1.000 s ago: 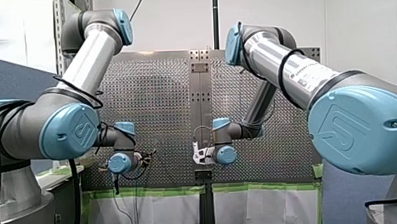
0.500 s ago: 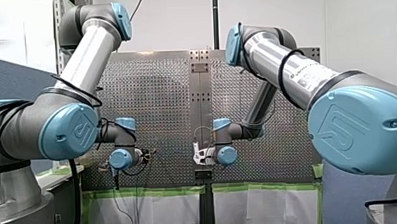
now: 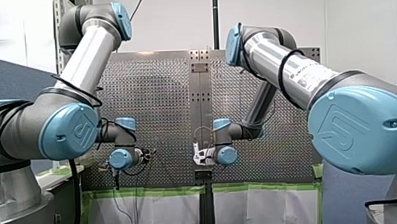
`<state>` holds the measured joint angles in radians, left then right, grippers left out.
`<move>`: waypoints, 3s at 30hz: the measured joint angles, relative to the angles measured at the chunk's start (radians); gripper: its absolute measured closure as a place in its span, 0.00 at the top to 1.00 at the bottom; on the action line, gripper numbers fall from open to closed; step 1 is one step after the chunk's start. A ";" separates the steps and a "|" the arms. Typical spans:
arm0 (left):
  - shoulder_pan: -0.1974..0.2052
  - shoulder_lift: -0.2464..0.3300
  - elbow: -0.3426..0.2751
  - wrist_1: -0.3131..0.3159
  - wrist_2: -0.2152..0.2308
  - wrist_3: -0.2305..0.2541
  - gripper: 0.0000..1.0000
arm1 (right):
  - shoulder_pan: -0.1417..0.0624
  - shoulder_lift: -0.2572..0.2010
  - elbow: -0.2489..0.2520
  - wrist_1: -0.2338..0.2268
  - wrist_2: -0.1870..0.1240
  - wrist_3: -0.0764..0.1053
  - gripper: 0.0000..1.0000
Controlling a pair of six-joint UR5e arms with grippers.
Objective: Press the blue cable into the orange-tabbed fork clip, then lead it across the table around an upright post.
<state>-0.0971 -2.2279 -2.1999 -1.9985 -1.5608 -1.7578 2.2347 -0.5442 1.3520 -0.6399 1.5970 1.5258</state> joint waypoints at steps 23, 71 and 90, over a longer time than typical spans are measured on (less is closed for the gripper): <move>-0.081 -0.001 0.074 -0.074 -0.013 0.037 1.00 | 0.000 0.002 0.000 0.000 -0.001 0.000 0.00; -0.202 -0.112 0.363 -0.269 -0.263 0.087 1.00 | -0.003 0.015 0.000 0.000 -0.001 -0.005 0.00; -0.189 -0.148 0.339 -0.248 -0.264 0.115 1.00 | -0.004 0.016 0.000 0.000 -0.001 -0.005 0.00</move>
<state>-0.2858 -2.3758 -1.8606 -2.2462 -1.8245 -1.6428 2.2311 -0.5283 1.3521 -0.6401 1.5955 1.5205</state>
